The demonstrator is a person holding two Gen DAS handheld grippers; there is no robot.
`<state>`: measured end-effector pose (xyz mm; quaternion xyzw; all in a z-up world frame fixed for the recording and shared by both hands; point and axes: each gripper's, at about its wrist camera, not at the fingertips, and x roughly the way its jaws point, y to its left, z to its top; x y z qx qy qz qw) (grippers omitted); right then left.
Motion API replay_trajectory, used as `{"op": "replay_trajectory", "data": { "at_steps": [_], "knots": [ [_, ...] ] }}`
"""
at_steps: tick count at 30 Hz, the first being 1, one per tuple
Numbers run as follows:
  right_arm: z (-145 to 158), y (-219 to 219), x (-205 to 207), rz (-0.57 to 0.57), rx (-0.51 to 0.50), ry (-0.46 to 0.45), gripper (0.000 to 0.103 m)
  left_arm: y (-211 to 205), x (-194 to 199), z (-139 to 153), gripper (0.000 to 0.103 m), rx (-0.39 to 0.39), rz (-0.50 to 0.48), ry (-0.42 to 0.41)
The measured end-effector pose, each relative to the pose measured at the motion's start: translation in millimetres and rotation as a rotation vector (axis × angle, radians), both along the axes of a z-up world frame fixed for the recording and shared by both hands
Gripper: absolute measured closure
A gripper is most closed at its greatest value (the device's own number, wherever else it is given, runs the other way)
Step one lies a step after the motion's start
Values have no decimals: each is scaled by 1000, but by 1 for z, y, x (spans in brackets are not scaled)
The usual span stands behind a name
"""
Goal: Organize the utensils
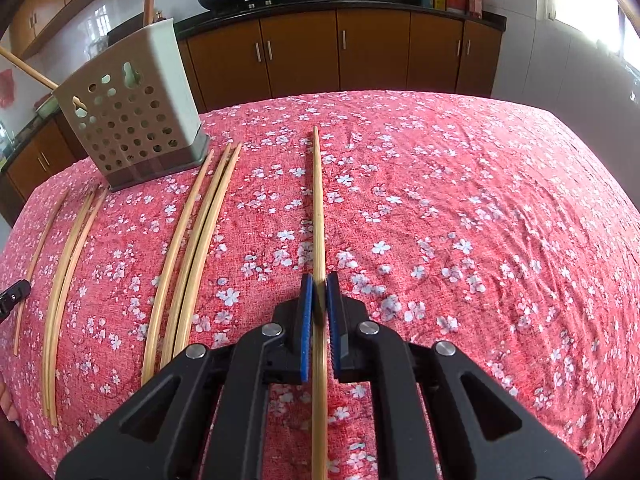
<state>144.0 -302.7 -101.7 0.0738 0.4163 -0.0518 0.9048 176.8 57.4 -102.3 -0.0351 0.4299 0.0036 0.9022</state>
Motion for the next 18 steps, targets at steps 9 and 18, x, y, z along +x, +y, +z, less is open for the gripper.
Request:
{"op": "replay_trajectory", "data": {
  "at_steps": [9, 18],
  "knots": [
    [0, 0, 0, 0, -1, 0, 94, 1, 1, 0, 86, -11, -1, -1],
    [1, -2, -10, 17, 14, -2, 95, -1, -10, 2, 93, 42, -37, 4]
  ]
}}
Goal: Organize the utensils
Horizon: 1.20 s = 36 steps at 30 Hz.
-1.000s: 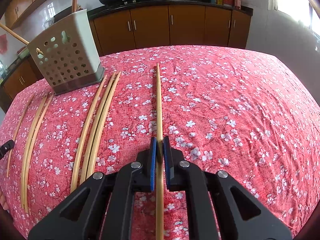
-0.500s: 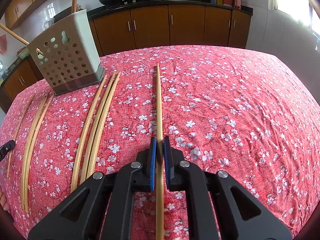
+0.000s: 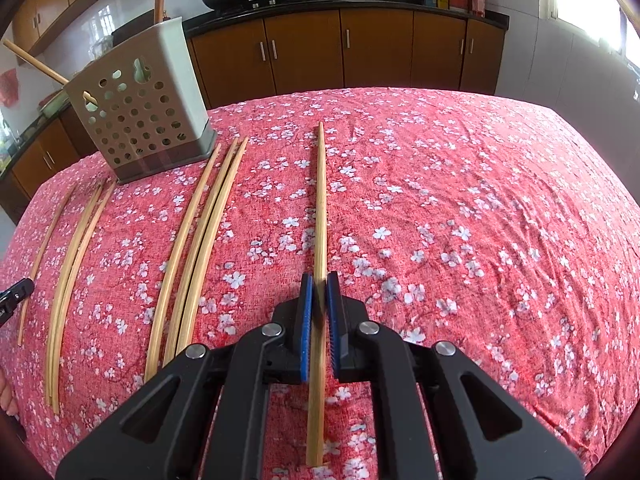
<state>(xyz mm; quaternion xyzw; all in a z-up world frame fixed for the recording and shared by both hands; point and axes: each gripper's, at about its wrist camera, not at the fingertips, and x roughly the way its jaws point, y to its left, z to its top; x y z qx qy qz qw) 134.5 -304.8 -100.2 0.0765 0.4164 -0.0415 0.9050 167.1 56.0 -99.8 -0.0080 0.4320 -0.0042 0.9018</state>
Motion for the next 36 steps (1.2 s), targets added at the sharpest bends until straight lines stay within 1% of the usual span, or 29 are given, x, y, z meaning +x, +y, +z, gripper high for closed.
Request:
{"op": "replay_trajectory", "data": {
  "at_steps": [2, 5, 8, 13, 14, 19, 22, 28, 30, 36],
  "knots": [
    [1, -1, 0, 2, 6, -2, 95, 1, -1, 1, 95, -1, -1, -1],
    [6, -3, -3, 2, 5, -14, 95, 2, -1, 3, 95, 9, -8, 3],
    [25, -7, -12, -10, 18, -83, 95, 6, -6, 15, 95, -7, -7, -33],
    [60, -13, -22, -21, 17, -185, 95, 6, -18, 59, 95, -29, -16, -168],
    [67, -14, -25, -22, 16, -209, 95, 6, -21, 72, 95, -37, -17, -205],
    [96, -14, -31, -20, 14, -303, 95, 8, -28, 117, 95, -94, -17, -328],
    [104, -12, -32, -14, 9, -332, 95, 6, -28, 134, 95, -107, -21, -369],
    [116, -10, -27, -9, 22, -369, 96, -1, -23, 155, 95, -80, -37, -403],
    [129, -9, -26, -3, 33, -399, 96, -4, -24, 167, 95, -95, -59, -417],
    [189, -2, -27, 76, 136, -527, 96, -23, -30, 213, 95, -141, -143, -497]
  ]
}}
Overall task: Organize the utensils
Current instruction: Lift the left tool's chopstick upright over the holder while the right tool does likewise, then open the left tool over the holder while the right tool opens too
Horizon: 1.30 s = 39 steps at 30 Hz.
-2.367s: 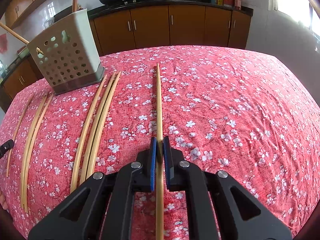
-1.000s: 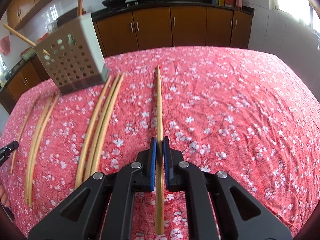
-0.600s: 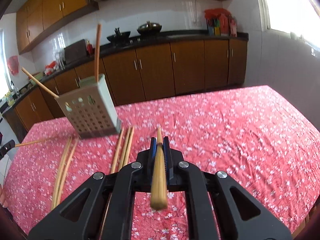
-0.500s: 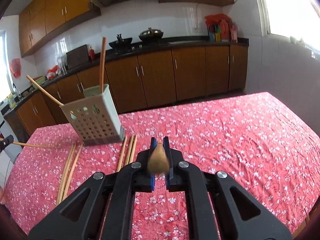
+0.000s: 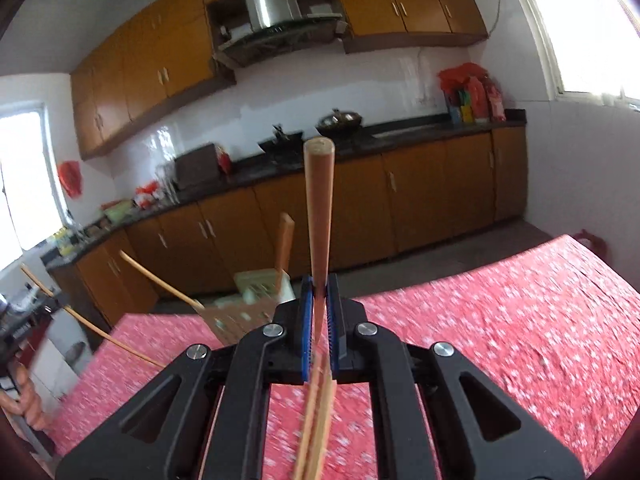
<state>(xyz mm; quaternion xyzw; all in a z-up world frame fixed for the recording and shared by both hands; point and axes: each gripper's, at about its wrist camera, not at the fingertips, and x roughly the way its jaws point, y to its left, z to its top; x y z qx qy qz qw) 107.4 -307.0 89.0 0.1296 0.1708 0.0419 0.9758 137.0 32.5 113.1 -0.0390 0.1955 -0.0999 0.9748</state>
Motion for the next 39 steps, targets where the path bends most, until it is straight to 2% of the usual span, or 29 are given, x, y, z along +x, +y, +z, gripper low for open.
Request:
{"op": "replay_trajectory", "data": {
  "at_steps": [2, 7, 10, 14, 19, 26, 29, 33, 35, 36, 39],
  "knots": [
    [22, 6, 0, 45, 27, -52, 96, -9, -2, 14, 95, -17, -33, -24],
    [49, 19, 6, 93, 36, -123, 96, -28, -1, 47, 95, -71, -82, -104],
    [53, 25, 20, 105, 14, -125, 96, -40, 6, 65, 95, -102, -73, -165],
    [45, 31, 43, 113, -17, -76, 96, -54, 28, 76, 95, -130, -34, -224],
    [26, 31, 72, 116, -25, 17, 96, -68, 56, 70, 95, -122, 5, -247],
    [6, 37, 89, 133, -22, 88, 96, -83, 102, 32, 95, -98, 3, -163],
    [5, 40, 87, 134, -21, 91, 95, -86, 115, 18, 95, -89, 3, -117],
    [8, 43, 86, 125, -24, 85, 94, -84, 113, 16, 88, -83, 8, -124],
    [11, 42, 81, 117, -24, 72, 87, -80, 109, 21, 83, -86, 12, -139],
    [14, 41, 79, 110, -24, 62, 79, -78, 105, 23, 81, -89, 16, -144],
    [22, 39, 67, 98, -29, 26, 77, -69, 95, 30, 80, -103, 30, -150]
  ]
}}
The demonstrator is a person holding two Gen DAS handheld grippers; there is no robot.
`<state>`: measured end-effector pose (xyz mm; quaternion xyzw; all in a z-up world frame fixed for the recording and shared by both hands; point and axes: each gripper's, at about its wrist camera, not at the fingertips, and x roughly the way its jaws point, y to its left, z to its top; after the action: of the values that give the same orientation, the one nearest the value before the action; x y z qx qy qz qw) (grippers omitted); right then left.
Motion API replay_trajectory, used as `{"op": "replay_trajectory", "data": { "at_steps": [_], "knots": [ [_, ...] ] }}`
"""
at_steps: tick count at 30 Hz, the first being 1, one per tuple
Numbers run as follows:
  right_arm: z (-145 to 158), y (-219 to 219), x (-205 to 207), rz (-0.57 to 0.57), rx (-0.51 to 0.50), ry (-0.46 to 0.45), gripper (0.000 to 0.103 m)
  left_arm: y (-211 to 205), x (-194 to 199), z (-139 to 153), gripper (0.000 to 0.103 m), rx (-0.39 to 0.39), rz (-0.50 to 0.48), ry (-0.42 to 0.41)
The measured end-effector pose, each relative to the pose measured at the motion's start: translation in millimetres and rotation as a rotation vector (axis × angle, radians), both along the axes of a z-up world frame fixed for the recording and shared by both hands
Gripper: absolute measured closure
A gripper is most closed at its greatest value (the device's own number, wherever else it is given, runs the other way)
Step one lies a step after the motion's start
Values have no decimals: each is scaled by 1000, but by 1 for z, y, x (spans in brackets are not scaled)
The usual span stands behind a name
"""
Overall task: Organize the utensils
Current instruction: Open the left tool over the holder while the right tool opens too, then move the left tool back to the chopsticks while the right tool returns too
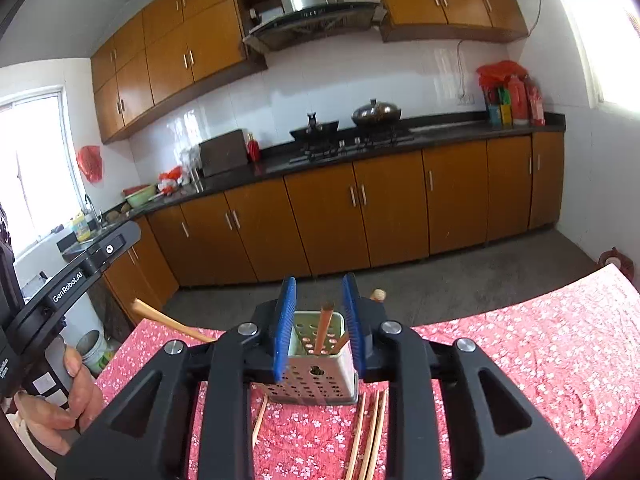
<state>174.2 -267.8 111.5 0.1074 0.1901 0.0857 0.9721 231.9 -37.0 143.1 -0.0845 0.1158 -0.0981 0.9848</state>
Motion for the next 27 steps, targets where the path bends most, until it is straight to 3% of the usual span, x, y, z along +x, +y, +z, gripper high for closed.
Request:
{"op": "replay_trajectory", "data": {
  "at_steps": [6, 9, 12, 14, 20, 27],
  "knots": [
    [7, -14, -42, -45, -16, -64, 77, 28, -39, -3, 76, 20, 39, 21],
    [-7, -21, -58, -76, -35, -46, 77, 48, -60, -23, 74, 49, 74, 66],
    [-41, -25, -61, -101, -68, 50, 77, 64, -73, -56, 74, 91, 105, 138],
    [-78, -27, -54, -100, -71, 166, 77, 72, -76, -82, 74, 118, 124, 204],
    [-172, -8, -41, -2, -36, 434, 85, 87, -79, -161, 74, 102, 108, 436],
    [-207, 8, -40, 22, -58, 518, 85, 76, -86, -194, 74, 100, 53, 525]
  ]
}}
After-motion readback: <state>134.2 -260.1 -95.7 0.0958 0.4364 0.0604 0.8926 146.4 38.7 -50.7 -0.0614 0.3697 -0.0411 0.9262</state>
